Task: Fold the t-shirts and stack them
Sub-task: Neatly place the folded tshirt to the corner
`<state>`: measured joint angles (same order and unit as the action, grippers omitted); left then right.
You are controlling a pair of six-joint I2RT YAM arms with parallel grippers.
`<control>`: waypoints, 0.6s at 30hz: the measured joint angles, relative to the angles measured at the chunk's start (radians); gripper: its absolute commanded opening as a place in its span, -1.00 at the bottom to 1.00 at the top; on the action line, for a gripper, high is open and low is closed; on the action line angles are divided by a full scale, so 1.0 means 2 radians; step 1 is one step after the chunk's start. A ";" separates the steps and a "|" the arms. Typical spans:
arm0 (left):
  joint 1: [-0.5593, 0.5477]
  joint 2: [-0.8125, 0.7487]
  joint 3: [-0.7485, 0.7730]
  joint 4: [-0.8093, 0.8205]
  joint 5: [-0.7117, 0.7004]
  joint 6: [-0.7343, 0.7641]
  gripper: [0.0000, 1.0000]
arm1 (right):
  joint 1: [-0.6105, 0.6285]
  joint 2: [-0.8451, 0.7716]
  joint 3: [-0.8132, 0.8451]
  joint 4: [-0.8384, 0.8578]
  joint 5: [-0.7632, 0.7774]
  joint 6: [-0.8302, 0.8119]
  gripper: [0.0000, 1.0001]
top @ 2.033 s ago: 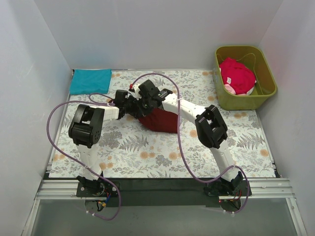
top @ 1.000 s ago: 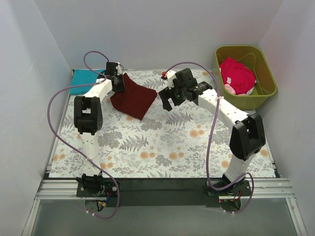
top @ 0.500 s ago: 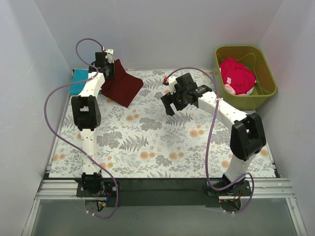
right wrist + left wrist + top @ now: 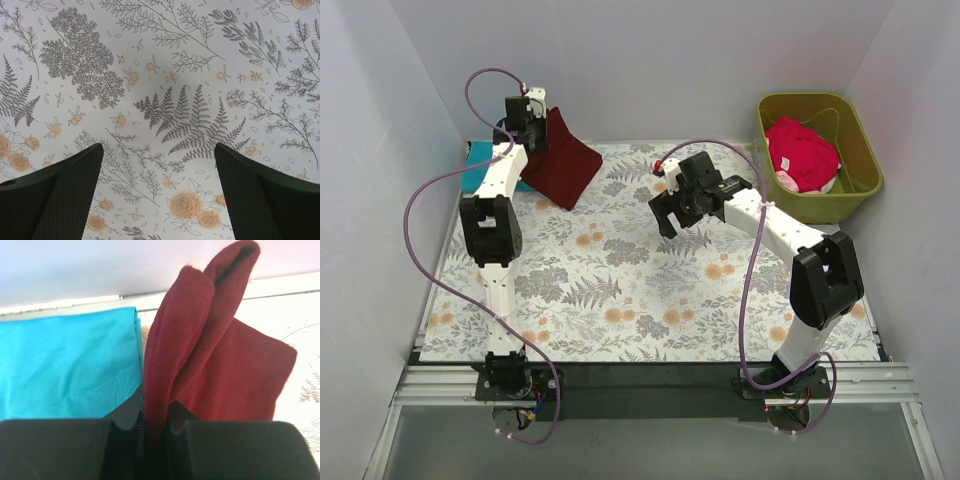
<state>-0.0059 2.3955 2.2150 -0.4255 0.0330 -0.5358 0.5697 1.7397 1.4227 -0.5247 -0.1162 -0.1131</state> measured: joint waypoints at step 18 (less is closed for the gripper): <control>-0.003 -0.065 0.000 0.010 0.001 -0.002 -1.00 | 0.000 -0.012 -0.009 0.001 0.008 0.000 0.97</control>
<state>-0.0113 2.2646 2.2143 -0.4046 0.0353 -0.5388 0.5697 1.7153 1.4048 -0.5232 -0.1005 -0.1131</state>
